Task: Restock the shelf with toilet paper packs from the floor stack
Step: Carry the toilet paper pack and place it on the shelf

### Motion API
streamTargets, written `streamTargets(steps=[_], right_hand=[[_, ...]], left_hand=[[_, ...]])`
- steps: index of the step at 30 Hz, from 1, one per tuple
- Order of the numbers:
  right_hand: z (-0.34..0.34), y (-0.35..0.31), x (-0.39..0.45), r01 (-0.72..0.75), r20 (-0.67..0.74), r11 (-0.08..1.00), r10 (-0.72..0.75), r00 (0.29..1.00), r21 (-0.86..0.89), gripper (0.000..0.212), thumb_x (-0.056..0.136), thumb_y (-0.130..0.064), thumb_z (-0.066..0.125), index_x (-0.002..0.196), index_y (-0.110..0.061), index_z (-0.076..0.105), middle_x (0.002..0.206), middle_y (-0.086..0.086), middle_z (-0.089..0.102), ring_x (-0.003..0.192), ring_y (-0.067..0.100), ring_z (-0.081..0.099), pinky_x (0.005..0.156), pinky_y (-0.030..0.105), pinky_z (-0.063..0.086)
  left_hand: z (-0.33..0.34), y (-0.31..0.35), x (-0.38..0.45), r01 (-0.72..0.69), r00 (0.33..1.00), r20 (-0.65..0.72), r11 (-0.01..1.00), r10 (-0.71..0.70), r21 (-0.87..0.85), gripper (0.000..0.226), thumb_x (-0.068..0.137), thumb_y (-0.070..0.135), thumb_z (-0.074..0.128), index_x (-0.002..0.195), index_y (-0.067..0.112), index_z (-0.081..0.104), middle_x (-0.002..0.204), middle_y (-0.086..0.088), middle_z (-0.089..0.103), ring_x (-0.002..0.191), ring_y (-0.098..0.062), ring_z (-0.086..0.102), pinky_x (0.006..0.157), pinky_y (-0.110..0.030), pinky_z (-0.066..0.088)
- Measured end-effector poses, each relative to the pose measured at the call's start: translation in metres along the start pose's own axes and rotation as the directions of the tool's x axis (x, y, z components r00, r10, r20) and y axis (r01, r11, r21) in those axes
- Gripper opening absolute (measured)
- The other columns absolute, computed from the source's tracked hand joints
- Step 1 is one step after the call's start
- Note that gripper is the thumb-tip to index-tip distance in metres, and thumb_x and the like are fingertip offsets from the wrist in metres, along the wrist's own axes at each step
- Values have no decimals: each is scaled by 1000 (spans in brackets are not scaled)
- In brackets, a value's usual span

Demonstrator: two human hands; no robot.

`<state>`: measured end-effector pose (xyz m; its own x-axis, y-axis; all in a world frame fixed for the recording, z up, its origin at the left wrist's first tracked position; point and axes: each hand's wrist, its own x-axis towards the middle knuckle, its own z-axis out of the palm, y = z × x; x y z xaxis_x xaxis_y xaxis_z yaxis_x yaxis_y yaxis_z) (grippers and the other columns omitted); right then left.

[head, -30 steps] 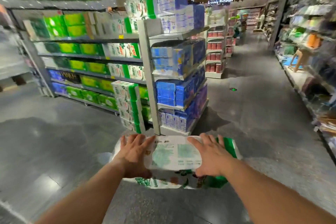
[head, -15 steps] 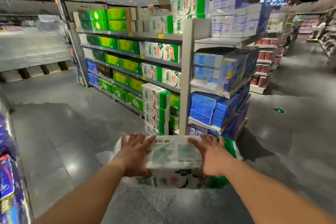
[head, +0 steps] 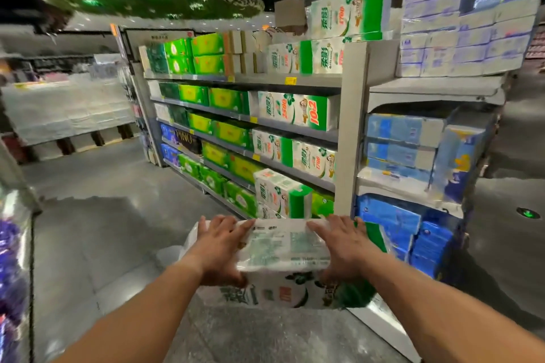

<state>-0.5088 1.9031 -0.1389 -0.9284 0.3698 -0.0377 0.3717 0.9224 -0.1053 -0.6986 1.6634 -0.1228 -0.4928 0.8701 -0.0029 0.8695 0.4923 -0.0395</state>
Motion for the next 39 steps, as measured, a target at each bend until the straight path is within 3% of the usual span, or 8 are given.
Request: streamTargets(steps=[5,11,17,25,31,39], right_hand=[[-37,9,141,83,-17,997,-82,996,8,116,67,-74,70,155,-48,-1,163,4,8,152,30,1,120,58,-10],[-84,-4,293,123,-53,987,-129,990,-103,119,67,-74,67,158,-43,-2,165,8,8,152,32,1,117,60,-15],[-113,-17,418,23,-123,986,-44,991,-163,119,68,-71,70,159,-41,-1,165,12,10,152,33,3,118,63,-8],[-146,-32,540,-196,-203,966,161,966,-170,116,67,-73,68,159,-42,4,162,12,15,151,33,9,120,63,-1],[-214,-22,626,-293,-314,929,215,925,-228,116,64,-74,69,158,-42,9,159,12,19,148,31,15,119,64,4],[-329,3,745,-408,-552,866,198,810,-290,115,66,-76,70,157,-43,7,156,15,23,147,32,17,118,64,4]], left_hand=[[-23,-79,103,68,997,-37,998,-68,1,129,61,74,71,160,39,-4,156,-1,23,145,-27,13,121,-61,3],[-51,-178,213,99,994,-49,995,-98,1,127,63,78,68,160,39,-5,155,-1,22,145,-27,12,121,-61,4],[-67,-279,336,-8,993,-116,999,12,32,132,50,90,48,160,38,-4,155,-3,23,143,-27,15,121,-61,5],[-98,-383,492,-203,955,-196,973,222,112,128,57,78,68,160,40,2,143,-3,30,136,-29,21,119,-59,13],[-144,-435,608,-308,888,-326,946,323,99,129,49,77,64,159,42,7,145,-1,32,138,-28,22,118,-60,17],[-254,-489,763,-350,721,-570,917,393,189,131,44,83,57,159,39,11,140,-7,40,131,-30,28,113,-61,25]])
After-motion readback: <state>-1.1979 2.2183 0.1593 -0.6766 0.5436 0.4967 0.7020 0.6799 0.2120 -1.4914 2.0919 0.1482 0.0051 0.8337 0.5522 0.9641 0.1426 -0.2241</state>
